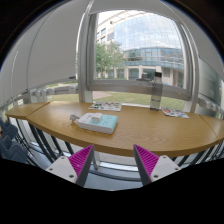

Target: Unplug charger

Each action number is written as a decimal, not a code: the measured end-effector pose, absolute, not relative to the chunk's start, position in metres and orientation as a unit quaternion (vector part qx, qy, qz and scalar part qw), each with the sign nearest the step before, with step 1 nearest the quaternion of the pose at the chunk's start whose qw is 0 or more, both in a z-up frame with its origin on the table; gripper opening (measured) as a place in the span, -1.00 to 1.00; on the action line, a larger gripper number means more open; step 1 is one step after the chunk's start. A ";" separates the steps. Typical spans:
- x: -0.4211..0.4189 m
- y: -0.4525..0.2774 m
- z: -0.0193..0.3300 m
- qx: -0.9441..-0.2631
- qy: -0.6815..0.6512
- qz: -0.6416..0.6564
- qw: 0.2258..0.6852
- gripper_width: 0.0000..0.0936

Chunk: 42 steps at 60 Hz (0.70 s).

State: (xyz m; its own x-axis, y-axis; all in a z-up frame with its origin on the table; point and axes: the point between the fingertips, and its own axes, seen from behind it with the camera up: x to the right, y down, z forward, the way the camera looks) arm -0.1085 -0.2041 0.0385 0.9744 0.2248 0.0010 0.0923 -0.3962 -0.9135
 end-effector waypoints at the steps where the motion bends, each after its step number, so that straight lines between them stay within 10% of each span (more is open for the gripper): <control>1: -0.113 -0.201 0.038 -0.834 -0.092 0.062 0.541 0.68; 25: -0.203 -0.062 0.040 -0.835 0.003 0.020 0.549 0.63; 42: -0.205 -0.036 0.026 -0.833 0.027 -0.024 0.553 -0.47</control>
State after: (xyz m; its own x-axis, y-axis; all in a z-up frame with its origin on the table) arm -0.2055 -0.0362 0.0260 0.9974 -0.0707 0.0098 -0.0184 -0.3880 -0.9215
